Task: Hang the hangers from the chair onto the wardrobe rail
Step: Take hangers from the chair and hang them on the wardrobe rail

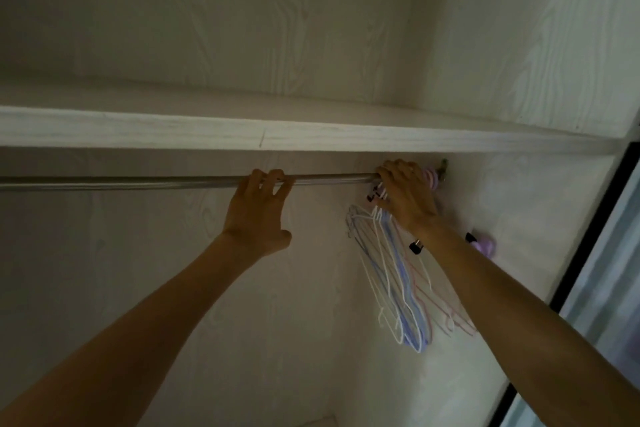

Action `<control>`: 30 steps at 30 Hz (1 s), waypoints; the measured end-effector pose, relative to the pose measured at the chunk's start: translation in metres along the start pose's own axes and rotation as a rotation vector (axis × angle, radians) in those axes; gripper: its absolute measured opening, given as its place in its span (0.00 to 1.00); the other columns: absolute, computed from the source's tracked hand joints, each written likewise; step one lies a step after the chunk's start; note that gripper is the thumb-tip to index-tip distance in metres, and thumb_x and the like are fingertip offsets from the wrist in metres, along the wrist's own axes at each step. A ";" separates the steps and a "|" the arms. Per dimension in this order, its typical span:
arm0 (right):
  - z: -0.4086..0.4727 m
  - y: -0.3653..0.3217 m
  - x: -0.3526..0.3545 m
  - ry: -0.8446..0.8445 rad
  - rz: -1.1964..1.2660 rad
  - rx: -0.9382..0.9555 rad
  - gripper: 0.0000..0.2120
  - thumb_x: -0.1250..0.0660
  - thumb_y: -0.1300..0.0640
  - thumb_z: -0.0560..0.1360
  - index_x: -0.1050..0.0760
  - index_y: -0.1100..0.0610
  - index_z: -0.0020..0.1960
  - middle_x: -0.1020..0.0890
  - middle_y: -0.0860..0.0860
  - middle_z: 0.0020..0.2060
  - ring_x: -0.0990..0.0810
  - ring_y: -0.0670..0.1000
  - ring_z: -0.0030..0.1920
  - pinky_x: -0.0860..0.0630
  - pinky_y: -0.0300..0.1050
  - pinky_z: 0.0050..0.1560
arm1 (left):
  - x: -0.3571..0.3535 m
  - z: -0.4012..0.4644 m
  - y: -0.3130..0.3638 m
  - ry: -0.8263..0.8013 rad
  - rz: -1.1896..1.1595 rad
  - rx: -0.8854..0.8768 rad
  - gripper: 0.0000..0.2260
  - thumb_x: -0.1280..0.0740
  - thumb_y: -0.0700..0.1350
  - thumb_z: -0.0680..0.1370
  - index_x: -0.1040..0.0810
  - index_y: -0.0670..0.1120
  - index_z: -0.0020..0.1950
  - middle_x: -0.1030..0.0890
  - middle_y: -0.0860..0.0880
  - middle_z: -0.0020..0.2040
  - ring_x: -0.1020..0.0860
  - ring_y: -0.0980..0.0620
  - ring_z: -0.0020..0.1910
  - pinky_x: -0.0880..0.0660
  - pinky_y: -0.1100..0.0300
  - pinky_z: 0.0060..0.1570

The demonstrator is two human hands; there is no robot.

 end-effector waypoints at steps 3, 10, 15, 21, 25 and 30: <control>-0.003 0.002 -0.002 -0.061 -0.005 -0.037 0.28 0.32 0.49 0.73 0.33 0.58 0.69 0.29 0.58 0.67 0.33 0.59 0.68 0.39 0.57 0.68 | 0.000 -0.002 0.001 -0.021 -0.018 0.015 0.42 0.31 0.56 0.69 0.50 0.50 0.77 0.46 0.49 0.75 0.44 0.45 0.72 0.44 0.53 0.72; -0.032 -0.004 0.016 0.077 0.158 -0.026 0.30 0.28 0.53 0.70 0.31 0.64 0.67 0.24 0.61 0.62 0.24 0.62 0.60 0.28 0.59 0.62 | 0.005 -0.011 0.006 -0.031 0.000 0.033 0.39 0.34 0.56 0.72 0.49 0.49 0.77 0.47 0.49 0.77 0.48 0.46 0.76 0.54 0.51 0.76; -0.118 -0.026 0.052 0.191 0.123 0.024 0.12 0.43 0.60 0.70 0.21 0.57 0.47 0.18 0.54 0.42 0.19 0.57 0.44 0.22 0.47 0.46 | 0.000 -0.061 0.038 0.053 -0.147 -0.037 0.22 0.38 0.49 0.75 0.30 0.49 0.69 0.30 0.49 0.70 0.33 0.48 0.69 0.38 0.54 0.69; -0.262 -0.041 0.070 -0.076 0.238 -0.258 0.08 0.31 0.61 0.69 0.21 0.52 0.47 0.18 0.49 0.41 0.18 0.52 0.42 0.23 0.42 0.34 | -0.022 -0.147 0.109 -0.191 -0.391 -0.219 0.16 0.38 0.50 0.76 0.25 0.54 0.64 0.23 0.54 0.63 0.28 0.53 0.63 0.30 0.58 0.61; -0.373 -0.055 0.088 -0.300 0.316 -0.445 0.10 0.40 0.57 0.77 0.23 0.51 0.54 0.20 0.48 0.49 0.21 0.51 0.51 0.25 0.44 0.45 | -0.030 -0.212 0.171 -0.338 -0.497 -0.366 0.15 0.39 0.51 0.77 0.26 0.56 0.64 0.24 0.55 0.63 0.27 0.54 0.63 0.30 0.59 0.60; -0.503 -0.050 0.110 -0.469 0.307 -0.636 0.12 0.43 0.57 0.78 0.25 0.52 0.57 0.21 0.50 0.52 0.22 0.52 0.55 0.28 0.43 0.49 | -0.035 -0.282 0.252 -0.532 -0.619 -0.510 0.16 0.41 0.51 0.78 0.27 0.53 0.66 0.24 0.53 0.63 0.27 0.53 0.63 0.32 0.62 0.60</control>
Point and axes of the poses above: each hand's wrist, its own z-axis towards the middle knuckle, its own x-axis out of the back of the hand, y = z × x, the point moved 4 cm from there along z, towards the middle knuckle
